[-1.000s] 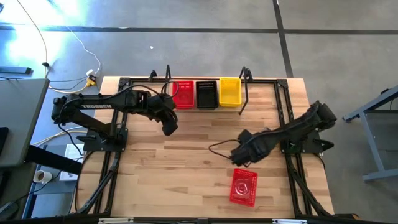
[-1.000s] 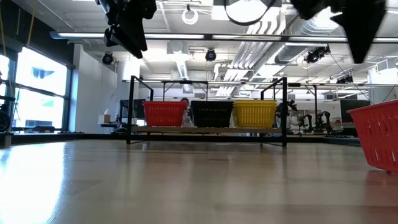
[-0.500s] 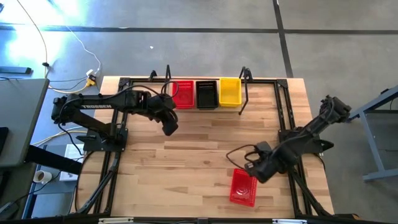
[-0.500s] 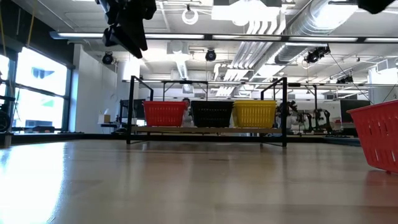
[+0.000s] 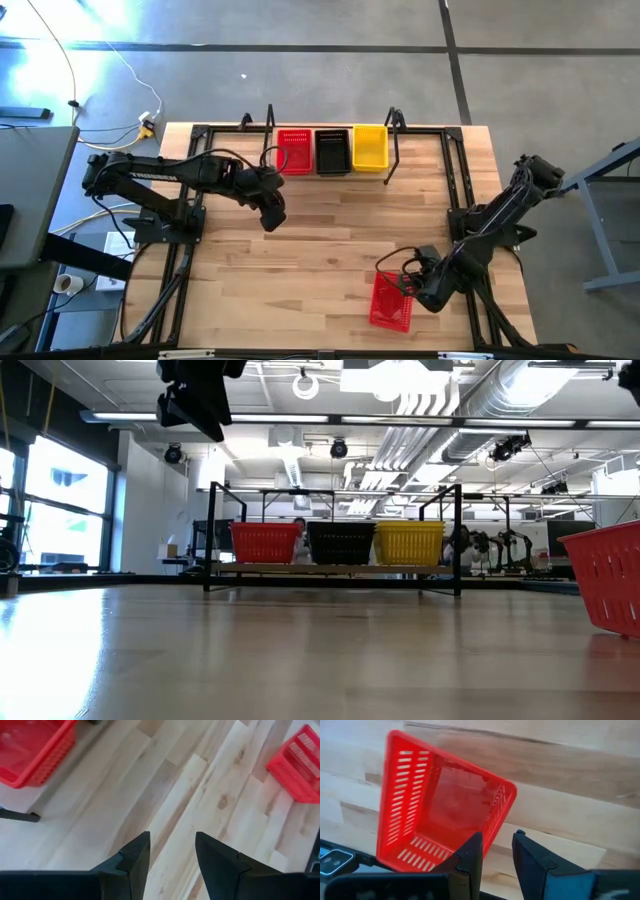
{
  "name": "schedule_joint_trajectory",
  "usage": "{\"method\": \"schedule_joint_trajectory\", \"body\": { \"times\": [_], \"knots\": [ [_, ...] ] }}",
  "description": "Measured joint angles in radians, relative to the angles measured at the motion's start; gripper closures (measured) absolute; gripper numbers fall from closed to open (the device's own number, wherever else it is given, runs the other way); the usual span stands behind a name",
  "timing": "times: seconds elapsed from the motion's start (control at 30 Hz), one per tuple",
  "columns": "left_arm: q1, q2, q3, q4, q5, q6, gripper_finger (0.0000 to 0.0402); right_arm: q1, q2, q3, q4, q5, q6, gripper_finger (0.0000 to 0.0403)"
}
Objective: Stack baskets on shelf by color
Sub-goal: Stack the red bin on the red bins on the shelf
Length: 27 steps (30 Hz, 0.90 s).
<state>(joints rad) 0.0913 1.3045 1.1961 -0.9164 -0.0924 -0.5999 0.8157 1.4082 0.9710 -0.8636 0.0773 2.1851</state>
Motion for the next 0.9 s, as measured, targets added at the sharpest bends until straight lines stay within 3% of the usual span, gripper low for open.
{"method": "schedule_joint_trajectory", "body": {
  "times": [0.3,0.53,0.63,0.77,0.9],
  "knots": [
    [-0.077,0.000,0.000,0.003,-0.003,0.000,0.0255,0.001,0.000,-0.144,0.181,0.001,0.015,0.0311],
    [-0.131,0.000,0.000,0.021,-0.064,0.000,0.0255,-0.017,0.000,-0.247,0.320,0.001,0.014,0.0313],
    [-0.146,0.000,0.000,0.065,-0.075,-0.002,0.0255,-0.033,0.001,-0.268,0.357,0.001,0.004,0.0332],
    [-0.163,0.000,0.000,0.149,-0.076,-0.044,0.0255,-0.067,0.001,-0.261,0.360,0.035,-0.049,0.0388],
    [-0.173,0.000,0.000,0.238,-0.082,-0.095,0.0255,-0.112,0.001,-0.235,0.361,0.121,-0.084,0.0391]
  ]
}}
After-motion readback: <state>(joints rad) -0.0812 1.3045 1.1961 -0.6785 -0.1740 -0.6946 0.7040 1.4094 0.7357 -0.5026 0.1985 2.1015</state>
